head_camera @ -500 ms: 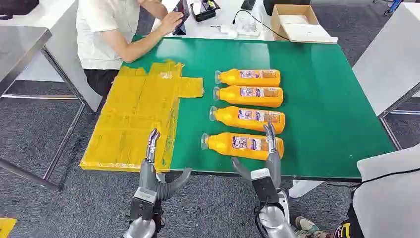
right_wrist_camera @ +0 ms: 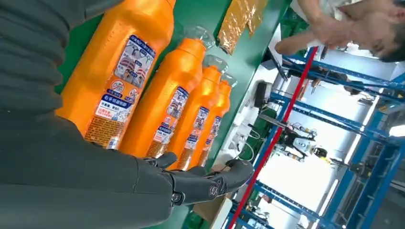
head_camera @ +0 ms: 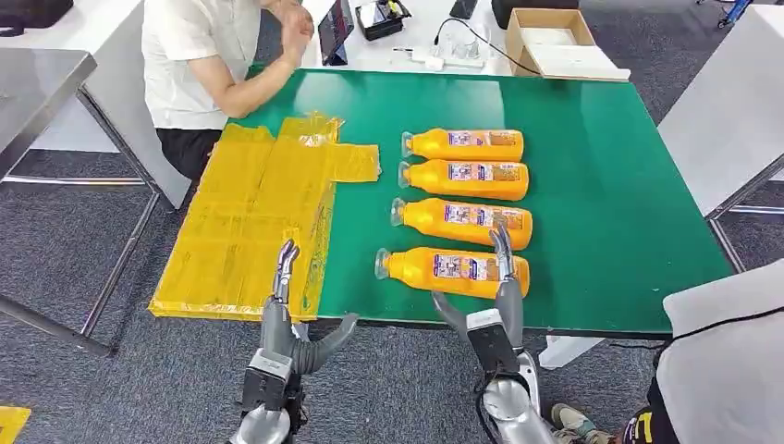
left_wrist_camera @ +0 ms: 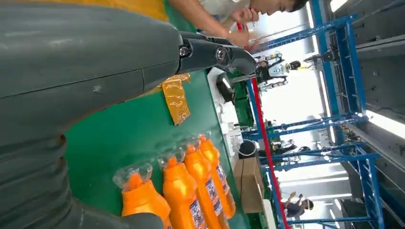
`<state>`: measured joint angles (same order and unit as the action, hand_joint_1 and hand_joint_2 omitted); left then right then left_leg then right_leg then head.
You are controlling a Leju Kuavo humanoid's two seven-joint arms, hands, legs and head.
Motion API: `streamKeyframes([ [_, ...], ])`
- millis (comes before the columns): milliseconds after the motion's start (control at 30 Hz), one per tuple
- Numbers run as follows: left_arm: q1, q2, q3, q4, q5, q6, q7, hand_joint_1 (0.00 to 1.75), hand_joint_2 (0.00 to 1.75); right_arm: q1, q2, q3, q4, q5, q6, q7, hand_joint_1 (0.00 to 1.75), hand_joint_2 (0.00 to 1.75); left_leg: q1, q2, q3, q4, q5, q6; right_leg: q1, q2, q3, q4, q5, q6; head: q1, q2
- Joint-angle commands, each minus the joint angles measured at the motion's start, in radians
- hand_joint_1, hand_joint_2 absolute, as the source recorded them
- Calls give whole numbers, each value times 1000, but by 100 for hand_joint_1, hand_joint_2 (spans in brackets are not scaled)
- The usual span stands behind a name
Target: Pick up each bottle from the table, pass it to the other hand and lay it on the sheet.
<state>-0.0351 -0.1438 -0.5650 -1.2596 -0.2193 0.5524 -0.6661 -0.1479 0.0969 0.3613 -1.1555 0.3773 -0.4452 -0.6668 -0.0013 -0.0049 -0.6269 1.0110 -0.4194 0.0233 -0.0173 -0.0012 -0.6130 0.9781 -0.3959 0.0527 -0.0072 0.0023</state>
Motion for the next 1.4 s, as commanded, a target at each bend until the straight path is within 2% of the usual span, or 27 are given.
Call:
streamKeyframes([
  [33, -41, 19, -33, 25, 16, 4, -32, 0, 175, -50, 16, 15, 67, -42, 37, -11, 0, 175, 1, 1, 3, 0, -1, -1, 1, 1, 3, 0, -1, -1, 0, 0],
  [133, -48, 24, -41, 15, 40, -10, -32, 0, 175, -41, 21, 20, 60, -65, 50, -28, 0, 175, 1, 1, 6, 0, -2, -2, 1, 1, 6, 0, -2, -3, 0, 0],
  [200, -44, 32, -38, 2, 66, -22, -32, 0, 175, -45, 8, 28, 80, -44, 49, 17, 0, 175, 1, 0, 3, -1, -1, -1, 1, 0, 3, 0, -1, -1, 0, 0],
  [233, -33, 31, -38, -11, 63, -17, -32, 0, 175, -44, -8, 38, 85, 14, -6, 21, 0, 175, 2, 1, 10, 0, -4, -2, 2, 1, 10, 0, -4, -4, 0, 0],
  [300, -23, 30, -40, -14, 57, -8, -32, 0, 175, -55, -33, 46, 115, 110, -89, 48, 0, 175, 0, 1, 3, -1, -1, -1, 1, 1, 3, -1, -1, -1, 0, 0],
  [333, -14, 31, -36, -13, 59, -10, -32, 0, 175, -72, -56, 51, 145, 189, -142, 88, 0, 175, 1, 1, 7, -1, -2, -1, 1, 1, 7, -1, -2, -2, 0, 0],
  [367, -11, 29, -33, -4, 60, -25, -32, 0, 175, -114, -92, 90, 201, 348, -167, 225, 0, 175, 1, 1, 6, -1, -1, -1, 1, 0, 6, -2, -1, -1, 0, 0],
  [467, -7, 26, -26, -10, 61, -41, -32, 0, 175, -199, -117, 91, 311, 424, -91, 296, 0, 175, 0, 3, 5, -1, -1, -1, 0, 2, 5, -2, 0, -1, 0, 0],
  [567, -16, 17, -17, 0, 60, -69, -32, 0, 175, -244, -127, 134, 386, 559, -97, 364, 0, 175, 0, 1, 4, -1, -1, -1, 0, 1, 4, -1, 0, -1, 0, 0],
  [700, -13, 12, -14, 6, 52, -73, -32, 0, 175, -252, -127, 140, 406, 596, -99, 400, 0, 175, 0, 1, 7, -1, -2, -1, 1, 1, 7, -2, -1, -2, 0, 0],
  [800, -11, 13, -13, 10, 47, -73, -32, 0, 175, -259, -126, 145, 414, 626, -89, 438, 0, 175, 0, 0, 3, -1, 0, 0, 0, 0, 3, -1, 0, -1, 0, 0],
  [867, -10, 13, -11, 11, 43, -76, -32, 0, 175, -262, -127, 151, 415, 658, -93, 463, 0, 175, 1, 2, 9, 0, -3, -1, 1, 2, 9, -1, -2, -2, 0, 0],
  [967, -9, 11, -9, 11, 38, -75, -32, 0, 175, -265, -123, 148, 417, 665, -88, 475, 0, 175, 0, 0, 4, 0, 0, 0, 0, 0, 4, 0, 0, -1, 0, 0],
  [1033, -9, 11, -9, 11, 38, -75, -32, 0, 175, -265, -123, 148, 417, 665, -88, 475, 0, 175, 1, 2, 10, 0, -3, -1, 1, 2, 10, -1, -3, -2, 0, 0],
  [1067, -9, 11, -9, 11, 38, -75, -32, 0, 175, -265, -123, 148, 417, 665, -88, 475, 0, 175, 0, 1, 4, 0, -1, 0, 0, 1, 4, -1, 0, -1, 0, 0],
  [1100, -9, 11, -9, 11, 38, -75, -32, 0, 175, -265, -123, 148, 417, 665, -88, 475, 0, 175, 0, 1, 7, 0, -2, -1, 1, 1, 7, -1, -1, -2, 0, 0],
  [1233, -9, 11, -5, 18, 32, -80, -32, 0, 175, -283, -118, 147, 444, 659, -16, 501, 0, 175, 0, 1, 5, 0, -1, -1, 0, 1, 5, 0, -1, -2, 0, 0],
  [1400, 0, 6, 14, 16, 18, -87, -32, 0, 175, -307, -123, 171, 454, 729, 62, 618, 0, 175, 0, 1, 4, 0, -1, -1, 0, 1, 4, 0, 0, -1, 0, 0],
])
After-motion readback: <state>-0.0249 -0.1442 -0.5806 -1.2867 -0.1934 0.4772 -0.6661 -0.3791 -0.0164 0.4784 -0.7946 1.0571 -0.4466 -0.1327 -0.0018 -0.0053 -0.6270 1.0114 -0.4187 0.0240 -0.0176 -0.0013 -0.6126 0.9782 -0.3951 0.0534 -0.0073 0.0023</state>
